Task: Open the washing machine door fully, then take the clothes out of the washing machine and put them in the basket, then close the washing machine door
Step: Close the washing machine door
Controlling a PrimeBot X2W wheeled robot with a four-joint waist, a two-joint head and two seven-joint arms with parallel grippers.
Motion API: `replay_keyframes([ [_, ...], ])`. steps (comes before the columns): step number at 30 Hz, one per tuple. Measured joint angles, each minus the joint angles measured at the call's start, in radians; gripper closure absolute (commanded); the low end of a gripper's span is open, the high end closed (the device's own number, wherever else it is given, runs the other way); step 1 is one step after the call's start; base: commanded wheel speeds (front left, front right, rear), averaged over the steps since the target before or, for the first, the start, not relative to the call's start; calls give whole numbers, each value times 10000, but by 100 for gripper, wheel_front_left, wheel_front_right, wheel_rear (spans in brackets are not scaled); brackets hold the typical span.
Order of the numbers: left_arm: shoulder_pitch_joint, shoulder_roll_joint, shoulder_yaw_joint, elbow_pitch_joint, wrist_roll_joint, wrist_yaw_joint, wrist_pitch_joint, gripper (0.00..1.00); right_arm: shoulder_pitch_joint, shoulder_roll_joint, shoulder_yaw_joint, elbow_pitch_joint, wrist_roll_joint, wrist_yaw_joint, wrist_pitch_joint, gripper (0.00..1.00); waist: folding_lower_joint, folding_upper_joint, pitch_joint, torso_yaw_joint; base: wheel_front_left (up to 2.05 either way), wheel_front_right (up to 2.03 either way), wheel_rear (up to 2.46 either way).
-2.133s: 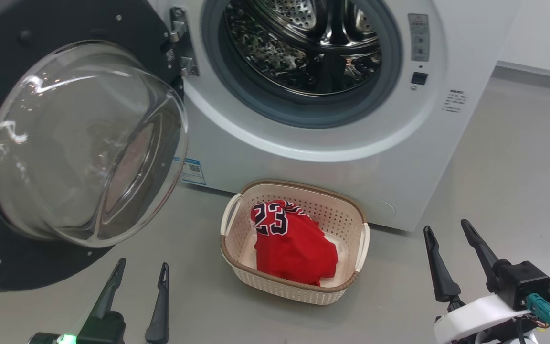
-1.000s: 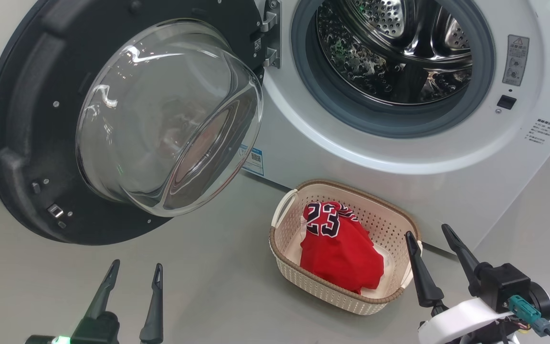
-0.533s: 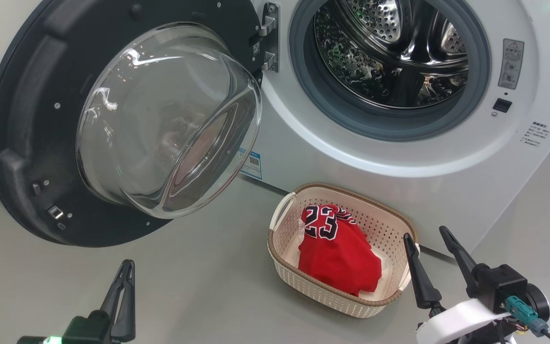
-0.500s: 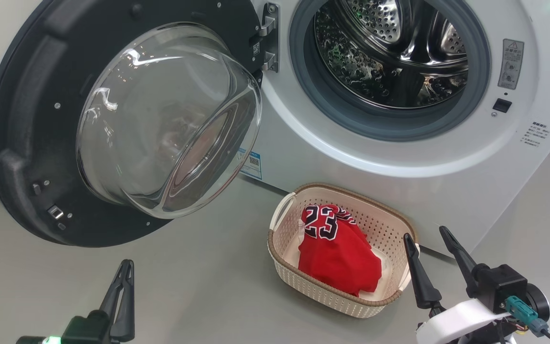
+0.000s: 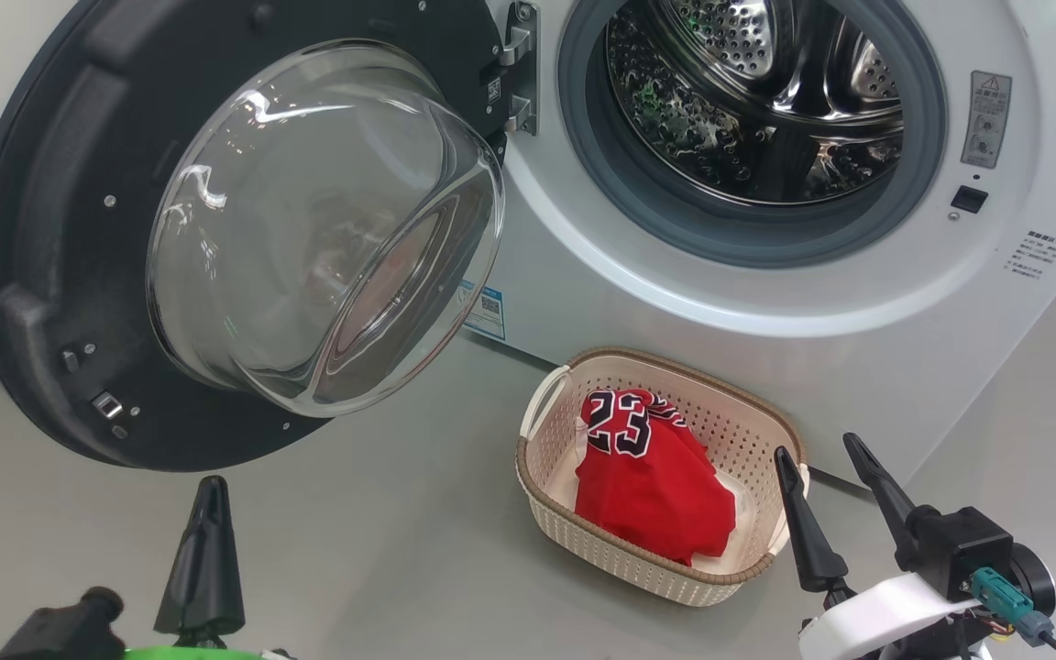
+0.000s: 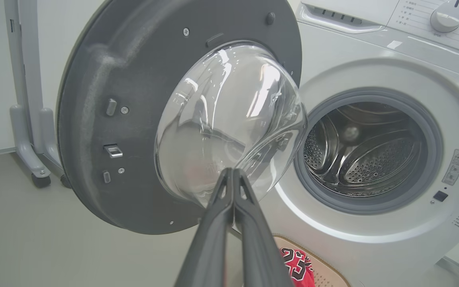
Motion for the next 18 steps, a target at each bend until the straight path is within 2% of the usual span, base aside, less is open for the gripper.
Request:
replay_keyframes([
  [5,3,-15,339,-426,-2320,-433,-190,100,-4,-17,4,-40,0,0,4,0,0,0,134,-1,0,0,0],
  [14,-130,-15,945,-1478,-7262,-1175,-537,100,-35,-115,-69,-67,0,-2,6,0,0,0,289,-36,0,0,0],
  [18,-638,-13,2075,-1651,-8134,-1329,-334,100,-54,-130,-92,-174,0,-8,36,0,0,0,400,-39,0,0,0],
])
